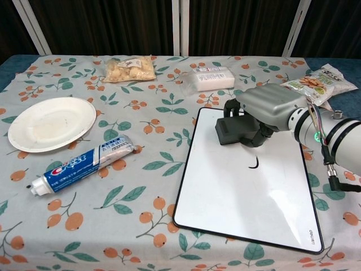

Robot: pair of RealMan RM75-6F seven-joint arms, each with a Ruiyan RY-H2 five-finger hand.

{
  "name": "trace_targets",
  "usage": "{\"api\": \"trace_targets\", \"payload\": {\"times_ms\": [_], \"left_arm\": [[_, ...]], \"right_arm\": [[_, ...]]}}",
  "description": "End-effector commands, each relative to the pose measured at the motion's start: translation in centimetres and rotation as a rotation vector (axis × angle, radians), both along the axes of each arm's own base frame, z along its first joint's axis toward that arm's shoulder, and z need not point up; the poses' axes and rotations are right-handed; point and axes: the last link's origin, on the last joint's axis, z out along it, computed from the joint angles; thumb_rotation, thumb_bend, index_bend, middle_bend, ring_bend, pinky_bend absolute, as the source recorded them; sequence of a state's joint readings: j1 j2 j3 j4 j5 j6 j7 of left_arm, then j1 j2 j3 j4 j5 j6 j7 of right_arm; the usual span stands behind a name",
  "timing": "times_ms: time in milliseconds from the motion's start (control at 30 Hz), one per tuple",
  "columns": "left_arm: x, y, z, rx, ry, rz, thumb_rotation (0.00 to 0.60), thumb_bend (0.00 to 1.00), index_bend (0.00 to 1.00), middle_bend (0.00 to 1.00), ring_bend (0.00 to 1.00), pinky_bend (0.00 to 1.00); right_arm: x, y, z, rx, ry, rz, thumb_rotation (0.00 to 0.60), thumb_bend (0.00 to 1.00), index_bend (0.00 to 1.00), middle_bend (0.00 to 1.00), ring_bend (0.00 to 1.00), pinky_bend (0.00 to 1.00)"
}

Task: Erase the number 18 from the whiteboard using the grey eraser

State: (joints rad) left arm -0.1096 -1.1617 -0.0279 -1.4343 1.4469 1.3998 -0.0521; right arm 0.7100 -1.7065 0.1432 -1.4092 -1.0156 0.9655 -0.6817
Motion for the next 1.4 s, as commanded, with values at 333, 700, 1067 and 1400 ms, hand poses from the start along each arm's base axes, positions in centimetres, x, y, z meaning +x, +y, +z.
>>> {"api": "trace_targets", "payload": {"times_ms": [333,700,1067,1400], "left_arm": [[0.0,-0.1,0.1,0.002,0.0,0.005,0.599,0.05,0.11,0.09,0.06,0.17],[0.8,0.1,-0.4,-0.009,-0.004,-0.019,0.6,0.05,0.11,0.09,0.06,0.17],[1.0,0.0,-0.3,-0.013,-0.003,-0.019,0.6,0.05,0.11,0.09,0.06,0.17],[1.2,0.1,-0.4,-0.018,-0.004,-0.024,0.6,0.05,0.11,0.09,0.06,0.17]], "right_arm": [[-0.7,-0.4,0.3,0.006,-0.045,-0.055,0.6,0.39,0.87,0.64,0.58,0.69],[-1.2,4.9,1.7,0.064,-0.121,-0.009,0.6,0.39,0.88,0.65,0.59,0.69],[-1.1,9.1,3.0,0.132,-0.129,0.053,0.6,0.39,0.88,0.65,0.59,0.69],[-1.3,9.1,2.5,0.126,-0.11,0.078,0.6,0.39,0.89,0.65,0.59,0.69]]}}
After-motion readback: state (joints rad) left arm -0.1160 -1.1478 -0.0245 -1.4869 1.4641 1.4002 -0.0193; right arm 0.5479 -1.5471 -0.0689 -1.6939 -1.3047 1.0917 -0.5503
